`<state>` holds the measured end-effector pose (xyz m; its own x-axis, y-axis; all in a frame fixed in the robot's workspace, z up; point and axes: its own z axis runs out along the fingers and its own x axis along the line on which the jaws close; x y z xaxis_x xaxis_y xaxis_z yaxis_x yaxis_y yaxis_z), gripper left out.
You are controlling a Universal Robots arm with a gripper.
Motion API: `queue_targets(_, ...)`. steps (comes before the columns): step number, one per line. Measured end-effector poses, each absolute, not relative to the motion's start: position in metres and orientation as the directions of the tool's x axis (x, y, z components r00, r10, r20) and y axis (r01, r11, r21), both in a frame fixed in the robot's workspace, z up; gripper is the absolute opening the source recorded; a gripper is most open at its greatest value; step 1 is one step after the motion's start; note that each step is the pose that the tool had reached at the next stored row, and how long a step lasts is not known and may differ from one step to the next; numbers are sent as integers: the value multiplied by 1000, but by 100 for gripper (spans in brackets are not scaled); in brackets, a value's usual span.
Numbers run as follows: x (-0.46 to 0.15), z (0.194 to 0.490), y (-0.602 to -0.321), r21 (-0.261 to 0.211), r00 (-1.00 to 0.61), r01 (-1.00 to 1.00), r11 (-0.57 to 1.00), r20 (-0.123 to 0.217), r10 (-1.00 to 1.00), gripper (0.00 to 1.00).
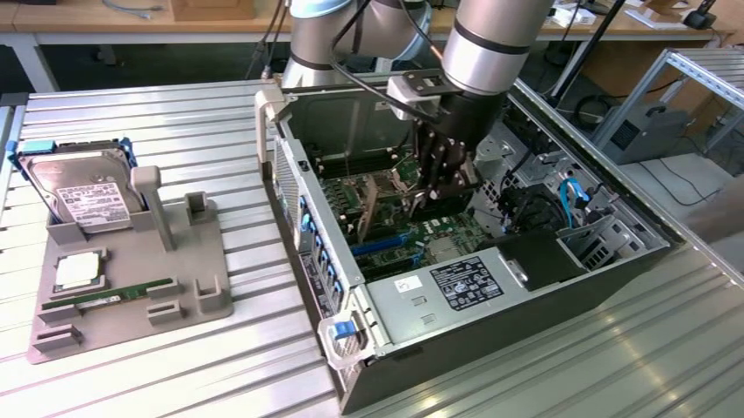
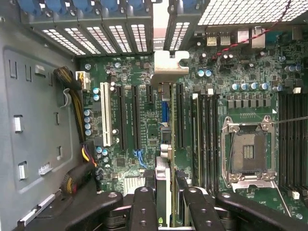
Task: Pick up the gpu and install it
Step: 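Insert the gpu into the slot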
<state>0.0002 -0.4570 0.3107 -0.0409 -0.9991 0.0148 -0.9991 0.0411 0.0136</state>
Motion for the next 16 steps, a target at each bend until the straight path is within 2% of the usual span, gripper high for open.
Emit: queue_targets(16, -21, 301, -463, 14, -41, -999, 41, 14, -999, 27)
